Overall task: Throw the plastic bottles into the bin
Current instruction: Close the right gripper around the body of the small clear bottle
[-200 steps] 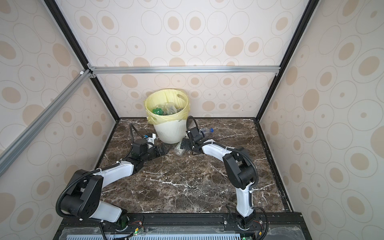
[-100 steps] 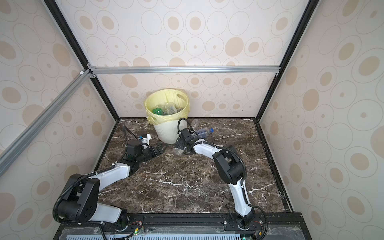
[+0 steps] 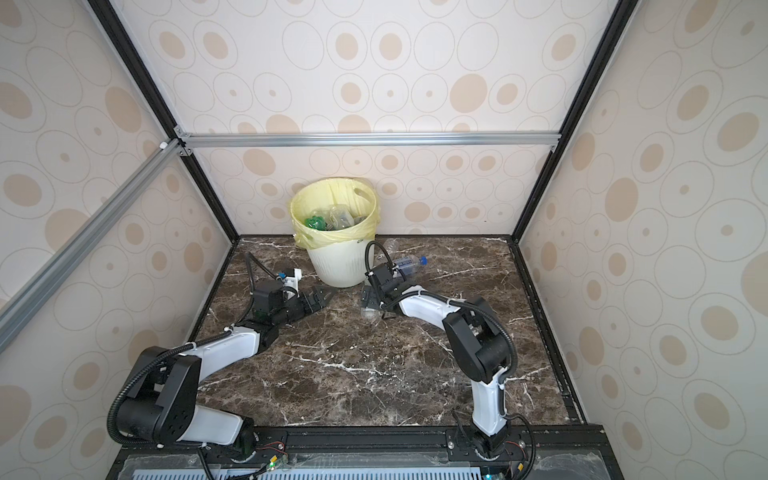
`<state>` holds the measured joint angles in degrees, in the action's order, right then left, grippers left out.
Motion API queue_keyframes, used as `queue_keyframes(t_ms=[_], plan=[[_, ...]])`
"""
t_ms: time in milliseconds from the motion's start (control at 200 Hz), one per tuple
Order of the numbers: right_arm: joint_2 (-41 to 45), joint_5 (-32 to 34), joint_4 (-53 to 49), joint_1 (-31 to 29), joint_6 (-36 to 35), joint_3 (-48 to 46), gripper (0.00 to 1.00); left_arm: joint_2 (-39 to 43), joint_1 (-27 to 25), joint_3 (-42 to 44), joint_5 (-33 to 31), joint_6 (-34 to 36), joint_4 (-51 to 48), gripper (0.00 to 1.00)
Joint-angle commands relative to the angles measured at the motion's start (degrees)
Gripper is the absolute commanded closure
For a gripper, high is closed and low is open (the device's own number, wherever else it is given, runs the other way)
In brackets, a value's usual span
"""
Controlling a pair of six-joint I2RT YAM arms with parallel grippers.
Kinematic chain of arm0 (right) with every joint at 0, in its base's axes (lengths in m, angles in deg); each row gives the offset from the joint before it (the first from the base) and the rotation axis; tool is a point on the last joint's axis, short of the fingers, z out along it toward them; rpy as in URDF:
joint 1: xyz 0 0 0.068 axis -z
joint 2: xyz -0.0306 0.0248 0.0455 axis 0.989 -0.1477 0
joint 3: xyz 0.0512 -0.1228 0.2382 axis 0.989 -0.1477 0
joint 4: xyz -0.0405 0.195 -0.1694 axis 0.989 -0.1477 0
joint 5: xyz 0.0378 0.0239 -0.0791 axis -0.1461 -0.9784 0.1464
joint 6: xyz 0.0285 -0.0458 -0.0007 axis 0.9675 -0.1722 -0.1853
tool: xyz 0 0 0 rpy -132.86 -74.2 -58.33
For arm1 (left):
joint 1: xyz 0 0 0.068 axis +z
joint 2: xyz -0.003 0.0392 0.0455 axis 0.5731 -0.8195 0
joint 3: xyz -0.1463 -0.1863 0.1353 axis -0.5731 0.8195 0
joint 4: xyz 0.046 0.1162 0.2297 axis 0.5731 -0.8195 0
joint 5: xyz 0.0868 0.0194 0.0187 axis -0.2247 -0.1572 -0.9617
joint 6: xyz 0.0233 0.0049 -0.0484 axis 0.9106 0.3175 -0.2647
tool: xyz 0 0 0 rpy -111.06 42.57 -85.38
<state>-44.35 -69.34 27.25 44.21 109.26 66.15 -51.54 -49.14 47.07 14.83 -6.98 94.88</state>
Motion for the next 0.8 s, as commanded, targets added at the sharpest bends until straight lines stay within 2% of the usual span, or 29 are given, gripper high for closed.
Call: queue_keyframes(t_ms=[0,130,355,615,795], plan=[[4.28,2.72,-2.67,0.53,-5.17,-1.53,0.00,-0.64,0.38,0.31,1.11,-1.30,2.97,0.01],[4.79,-1.50,-1.39,0.47,-9.39,-0.44,0.00,-0.87,0.38,0.26,1.37,-1.66,3.52,0.01],[-0.58,-10.93,0.35,0.22,-13.36,3.21,0.03,-0.23,0.52,0.25,1.19,-1.15,2.41,0.01],[-5.49,-8.87,-1.54,-0.55,-12.42,5.15,0.08,-0.38,0.94,0.77,0.58,-1.58,1.85,0.01],[-5.72,-6.95,-1.65,-1.32,-12.81,4.11,0.18,-0.81,1.26,0.69,0.66,-1.90,1.87,0.01]])
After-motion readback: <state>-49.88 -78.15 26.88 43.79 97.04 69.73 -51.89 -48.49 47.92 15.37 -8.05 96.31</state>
